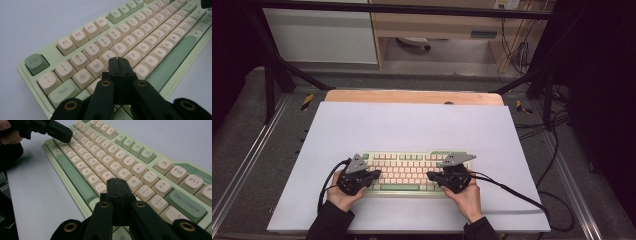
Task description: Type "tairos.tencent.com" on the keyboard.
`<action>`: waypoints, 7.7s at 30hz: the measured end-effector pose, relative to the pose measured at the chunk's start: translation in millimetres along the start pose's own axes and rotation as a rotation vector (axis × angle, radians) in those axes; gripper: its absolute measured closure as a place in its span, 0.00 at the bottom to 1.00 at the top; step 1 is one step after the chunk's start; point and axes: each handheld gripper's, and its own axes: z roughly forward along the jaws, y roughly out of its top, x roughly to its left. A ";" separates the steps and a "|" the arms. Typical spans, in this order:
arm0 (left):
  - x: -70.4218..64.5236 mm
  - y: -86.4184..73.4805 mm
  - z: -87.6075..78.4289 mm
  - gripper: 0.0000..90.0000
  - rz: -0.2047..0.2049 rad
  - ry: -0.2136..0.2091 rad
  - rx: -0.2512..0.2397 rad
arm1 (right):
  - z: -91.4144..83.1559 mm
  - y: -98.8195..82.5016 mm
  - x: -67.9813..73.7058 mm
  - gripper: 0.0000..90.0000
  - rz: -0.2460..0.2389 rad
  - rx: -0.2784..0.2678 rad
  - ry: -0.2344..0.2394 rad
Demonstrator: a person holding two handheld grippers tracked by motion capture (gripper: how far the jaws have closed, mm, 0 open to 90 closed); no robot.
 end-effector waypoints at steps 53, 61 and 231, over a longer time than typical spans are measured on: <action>3.7 -3.8 -10.1 1.00 -0.027 -0.015 -0.020 | 24.5 -11.4 3.4 1.00 0.001 0.033 0.016; 2.9 -3.5 -10.4 1.00 -0.027 -0.016 -0.021 | 15.1 -6.6 2.2 1.00 -0.008 0.012 0.005; 5.2 12.3 0.1 1.00 -0.047 0.009 -0.015 | 6.6 1.9 6.6 1.00 -0.023 -0.001 0.025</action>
